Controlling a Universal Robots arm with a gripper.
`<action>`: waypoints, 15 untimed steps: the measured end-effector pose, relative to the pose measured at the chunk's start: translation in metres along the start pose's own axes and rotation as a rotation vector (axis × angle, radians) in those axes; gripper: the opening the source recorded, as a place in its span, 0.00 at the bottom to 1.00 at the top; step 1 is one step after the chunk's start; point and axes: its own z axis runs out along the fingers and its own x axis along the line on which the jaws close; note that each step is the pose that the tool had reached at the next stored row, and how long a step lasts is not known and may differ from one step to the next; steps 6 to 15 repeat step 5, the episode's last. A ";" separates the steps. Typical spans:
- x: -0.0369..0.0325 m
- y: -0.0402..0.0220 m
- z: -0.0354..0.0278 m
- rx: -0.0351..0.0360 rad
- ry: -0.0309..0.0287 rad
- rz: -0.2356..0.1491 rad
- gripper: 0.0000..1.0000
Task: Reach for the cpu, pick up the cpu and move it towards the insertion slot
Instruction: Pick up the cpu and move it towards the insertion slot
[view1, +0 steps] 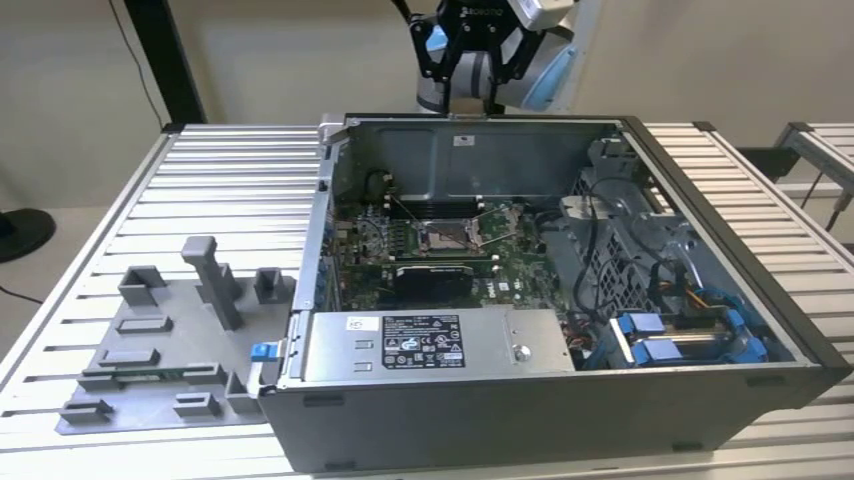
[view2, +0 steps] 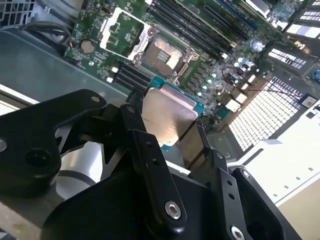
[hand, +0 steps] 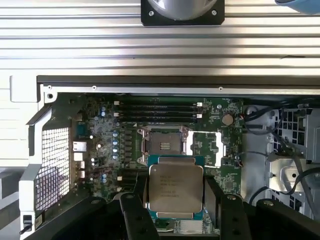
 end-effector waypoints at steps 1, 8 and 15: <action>0.0000 0.0000 0.0000 0.0000 0.0000 0.000 0.00; -0.0002 0.0000 0.0000 0.0000 0.0000 0.000 0.00; -0.0002 0.0000 0.0000 0.0000 0.0000 0.000 0.00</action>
